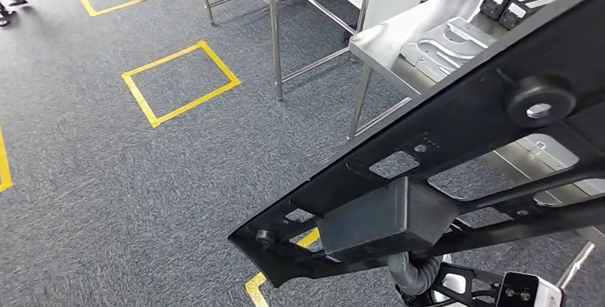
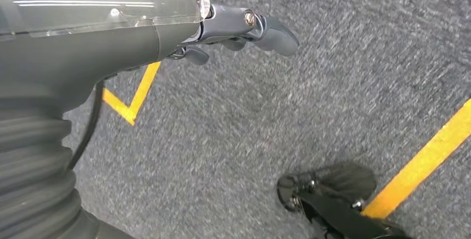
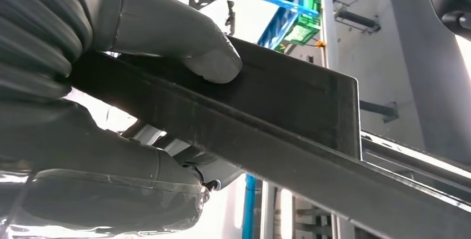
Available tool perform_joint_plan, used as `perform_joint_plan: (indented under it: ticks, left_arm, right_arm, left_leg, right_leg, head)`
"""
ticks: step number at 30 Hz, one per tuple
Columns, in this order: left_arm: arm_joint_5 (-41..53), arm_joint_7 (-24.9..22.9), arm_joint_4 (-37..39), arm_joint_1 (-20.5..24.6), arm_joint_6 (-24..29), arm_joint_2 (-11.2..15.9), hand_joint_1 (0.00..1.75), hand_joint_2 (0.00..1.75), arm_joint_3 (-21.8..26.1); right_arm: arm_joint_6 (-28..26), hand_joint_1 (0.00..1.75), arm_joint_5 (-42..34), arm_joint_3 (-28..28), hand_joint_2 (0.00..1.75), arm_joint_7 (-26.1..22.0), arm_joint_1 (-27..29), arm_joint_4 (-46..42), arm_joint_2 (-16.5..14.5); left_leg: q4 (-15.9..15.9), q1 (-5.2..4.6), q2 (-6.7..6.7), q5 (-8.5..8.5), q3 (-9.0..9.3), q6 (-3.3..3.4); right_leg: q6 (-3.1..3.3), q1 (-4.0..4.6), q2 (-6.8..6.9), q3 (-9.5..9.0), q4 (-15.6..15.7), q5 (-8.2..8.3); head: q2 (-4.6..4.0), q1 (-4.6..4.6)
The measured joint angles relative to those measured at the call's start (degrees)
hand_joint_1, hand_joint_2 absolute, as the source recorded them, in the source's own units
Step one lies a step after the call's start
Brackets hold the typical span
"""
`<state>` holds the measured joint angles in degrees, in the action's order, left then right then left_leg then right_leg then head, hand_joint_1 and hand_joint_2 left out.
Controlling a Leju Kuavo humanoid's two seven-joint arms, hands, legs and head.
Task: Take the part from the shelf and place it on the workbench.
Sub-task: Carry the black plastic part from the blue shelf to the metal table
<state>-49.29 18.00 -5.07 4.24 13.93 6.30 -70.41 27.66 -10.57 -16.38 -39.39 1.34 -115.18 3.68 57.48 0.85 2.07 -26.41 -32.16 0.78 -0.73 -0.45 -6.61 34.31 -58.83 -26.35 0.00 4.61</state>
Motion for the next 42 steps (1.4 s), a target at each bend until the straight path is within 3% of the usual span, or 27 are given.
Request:
perform_joint_plan:
  ticks: [1,3,5,6,7,9,11,14,16,18,19,20,21,22,23,25,27,29,31,33,35,36,37,38,40,42]
  left_arm:
    - [0.0,0.1,0.0,0.1,0.0,0.0,0.00,1.75,0.1]
    - [0.0,0.2,0.0,0.3,-0.1,0.2,0.00,1.75,0.2]
    - [0.0,0.2,0.0,0.2,-0.2,0.2,0.00,1.75,0.4]
    - [0.0,0.2,0.0,0.3,-0.2,0.2,0.00,1.75,0.5]
    - [0.0,0.2,0.0,0.3,-0.2,0.2,0.00,1.75,0.5]
    - [0.0,0.2,0.0,0.4,-0.2,0.2,0.00,1.75,0.6]
    - [0.0,0.2,0.0,0.5,-0.2,0.2,0.00,1.75,0.7]
    - [0.0,0.4,0.0,0.6,-0.2,0.3,0.00,1.75,0.7]
    - [0.0,0.8,-0.1,0.8,-0.5,0.3,0.00,1.75,0.7]
    - [0.0,1.3,-0.1,0.8,-1.0,0.3,0.00,1.75,0.7]
    - [0.0,1.4,-0.1,0.7,-1.1,0.3,0.00,1.75,0.7]
    - [0.0,1.4,-0.1,0.5,-1.2,0.3,0.00,1.75,0.7]
    - [0.0,1.4,-0.1,0.4,-1.2,0.3,0.00,1.75,0.7]
    - [0.0,1.5,-0.1,0.3,-1.2,0.3,0.00,1.75,0.8]
    - [0.0,1.7,-0.1,0.2,-1.1,0.3,0.00,1.75,0.9]
    - [0.0,2.0,-0.1,0.3,-0.9,0.2,0.00,1.75,1.3]
    - [0.0,2.3,-0.1,0.3,-0.7,0.2,0.00,1.75,1.8]
    - [0.0,2.4,-0.1,0.4,-0.7,0.2,0.00,1.75,2.1]
    - [0.0,2.7,-0.1,0.7,-0.8,0.1,0.00,1.75,2.6]
    - [0.0,3.1,-0.1,0.7,-0.9,0.0,0.00,1.75,3.6]
    - [0.0,3.3,-0.1,0.6,-1.1,0.0,0.00,1.75,4.7]
    - [0.0,3.3,-0.1,0.6,-1.2,0.0,0.00,1.75,5.1]
    - [0.0,3.3,-0.1,0.6,-1.2,0.0,0.00,1.75,5.5]
    - [0.0,3.4,-0.1,0.6,-1.3,0.0,0.00,1.75,5.9]
    - [0.0,3.4,-0.1,0.7,-1.3,-0.1,0.00,1.75,6.4]
    - [0.0,3.5,-0.1,0.8,-1.3,-0.2,0.00,1.75,6.8]
  right_arm:
    - [-0.4,1.75,-0.1,-0.1,1.75,0.0,-0.8,0.4,0.0]
    - [-1.6,1.75,-0.6,-0.4,1.75,0.0,-2.9,1.5,0.1]
    - [-2.4,1.75,-1.3,-0.9,1.75,0.0,-4.1,2.5,0.3]
    - [-2.6,1.75,-1.5,-1.1,1.75,0.0,-4.3,2.9,0.4]
    - [-2.8,1.75,-1.7,-1.2,1.75,0.0,-4.5,3.1,0.5]
    - [-2.8,1.75,-1.8,-1.4,1.75,0.0,-5.2,3.6,0.6]
    - [-2.9,1.75,-1.8,-1.7,1.75,0.0,-5.8,3.8,0.7]
    - [-3.1,1.75,-2.0,-1.8,1.75,0.0,-6.1,4.2,0.8]
    - [-4.1,1.75,-2.7,-2.2,1.75,0.1,-6.7,4.4,1.0]
    - [-5.4,1.75,-3.9,-2.7,1.75,0.2,-7.6,4.8,1.3]
    - [-5.7,1.75,-4.5,-2.8,1.75,0.2,-8.0,5.2,1.5]
    - [-5.8,1.75,-5.0,-2.8,1.75,0.1,-8.1,5.7,1.7]
    - [-5.7,1.75,-5.2,-2.8,1.75,0.1,-8.2,6.2,1.8]
    - [-5.5,1.75,-5.3,-2.8,1.75,0.0,-8.4,6.8,1.9]
    - [-5.2,1.75,-5.2,-2.8,1.75,0.0,-8.6,7.2,1.9]
    - [-4.7,1.75,-4.8,-2.8,1.75,0.0,-9.1,7.9,1.8]
    - [-4.5,1.75,-4.5,-2.8,1.75,0.1,-9.5,8.3,1.8]
    - [-4.2,1.75,-4.4,-2.8,1.75,0.2,-9.7,8.5,1.8]
    - [-3.8,1.75,-4.4,-2.8,1.75,0.4,-10.1,8.6,1.8]
    - [-3.6,1.75,-4.5,-2.8,1.75,0.9,-10.7,8.7,1.8]
    - [-3.6,1.75,-4.7,-2.8,1.75,1.3,-11.0,8.8,1.8]
    - [-3.6,1.75,-4.7,-2.8,1.75,1.4,-11.0,8.8,1.8]
    - [-3.6,1.75,-4.7,-2.7,1.75,1.5,-11.0,8.9,1.8]
    - [-3.6,1.75,-4.7,-2.7,1.75,1.6,-11.0,8.9,1.8]
    - [-3.6,1.75,-4.7,-2.7,1.75,1.8,-11.1,8.9,1.8]
    - [-3.6,1.75,-4.7,-2.8,1.75,1.9,-11.3,8.8,1.8]
  left_leg:
    - [-0.3,0.12,-0.71,0.20,0.02,0.33]
    - [-0.4,0.00,-2.13,0.27,-0.07,0.66]
    - [-0.3,-0.14,-3.55,0.20,-0.15,0.73]
    - [-0.3,-0.16,-4.18,0.16,-0.15,0.71]
    - [-0.3,-0.17,-4.80,0.10,-0.08,0.62]
    - [-0.3,-0.28,-5.87,-0.10,0.23,0.32]
    - [-0.2,-0.52,-6.75,-0.34,0.50,-0.22]
    - [-0.2,-0.59,-7.87,-0.66,0.76,-1.16]
    - [1.7,-0.37,-6.23,-2.09,0.10,-1.74]
    - [8.1,-0.18,-3.53,-5.53,-2.80,-2.10]
    - [12.2,-0.15,-2.85,-7.24,-4.80,-2.20]
    - [15.3,-0.13,-2.61,-8.06,-6.37,-2.29]
    - [16.4,-0.11,-2.52,-7.77,-7.13,-2.34]
    - [15.2,-0.06,-2.43,-6.34,-6.78,-2.33]
    - [11.9,0.03,-2.06,-4.11,-5.45,-2.27]
    - [4.3,0.29,0.25,-0.91,-2.21,-1.97]
    - [1.1,0.28,1.76,-0.38,-0.83,-1.55]
    - [0.9,0.17,0.82,-0.30,-0.73,-0.92]
    - [0.4,0.29,-0.36,-0.06,-0.48,-0.11]
    - [0.2,0.24,-1.67,-0.04,-0.29,0.46]
    - [0.2,0.08,-3.09,-0.23,-0.23,0.68]
    - [0.2,0.05,-3.78,-0.35,-0.16,0.71]
    - [0.2,0.05,-4.43,-0.50,-0.04,0.66]
    - [0.2,0.04,-5.05,-0.67,0.18,0.58]
    - [0.3,-0.16,-6.11,-1.15,0.75,0.17]
    - [0.3,-0.46,-7.11,-1.57,1.14,-0.39]
  right_leg:
    - [-0.24,0.10,1.52,0.88,-1.7,-1.12]
    - [-0.62,0.00,5.03,4.24,-8.6,-4.82]
    - [-1.01,-0.30,6.22,7.34,-15.0,-7.06]
    - [-1.11,-0.39,6.43,7.54,-15.5,-6.67]
    - [-1.12,-0.42,6.74,6.36,-13.4,-5.17]
    - [-0.80,-0.21,8.43,1.83,-5.1,-1.61]
    - [-0.11,0.21,9.74,-1.06,0.5,-0.03]
    - [0.77,0.33,8.50,-1.18,1.3,0.15]
    - [1.40,0.01,7.44,-1.33,1.7,0.43]
    - [1.85,-0.14,6.36,-1.38,1.8,0.54]
    - [1.97,-0.12,5.74,-1.38,1.8,0.53]
    - [2.00,-0.10,5.03,-1.39,1.7,0.51]
    - [1.99,-0.09,4.28,-1.41,1.6,0.48]
    - [1.93,-0.10,3.50,-1.44,1.5,0.44]
    - [1.80,-0.13,2.72,-1.46,1.4,0.36]
    - [1.39,-0.16,1.37,-1.26,0.9,0.12]
    - [0.73,-0.23,0.24,-0.83,0.6,0.06]
    - [-0.06,-0.32,-0.60,-0.55,0.7,0.16]
    - [-0.72,-0.21,1.48,0.17,-0.7,-0.76]
    - [-1.17,-0.17,4.93,3.06,-6.5,-3.77]
    - [-1.48,-0.34,6.14,6.96,-13.7,-6.46]
    - [-1.57,-0.39,6.28,7.93,-15.3,-6.44]
    - [-1.59,-0.41,6.46,7.80,-14.7,-5.39]
    - [-1.50,-0.39,6.85,6.46,-11.9,-3.50]
    - [-0.94,-0.02,8.94,2.33,-3.8,0.05]
    - [-0.18,0.49,10.15,0.29,0.4,1.16]
  head:
    - [0.00,0.00]
    - [0.00,0.00]
    - [0.00,0.01]
    - [0.00,0.01]
    - [0.00,0.01]
    - [0.00,0.01]
    - [0.00,0.01]
    - [0.00,0.01]
    - [0.00,0.01]
    - [0.00,0.02]
    - [0.00,0.02]
    - [0.00,0.02]
    - [0.00,0.02]
    - [0.00,0.02]
    - [0.00,0.02]
    - [0.00,0.02]
    - [0.00,0.01]
    - [0.00,0.01]
    - [0.00,0.01]
    - [0.00,0.01]
    - [0.00,0.01]
    - [0.00,0.01]
    - [0.00,0.01]
    - [0.00,0.01]
    - [0.00,0.01]
    - [0.00,0.01]
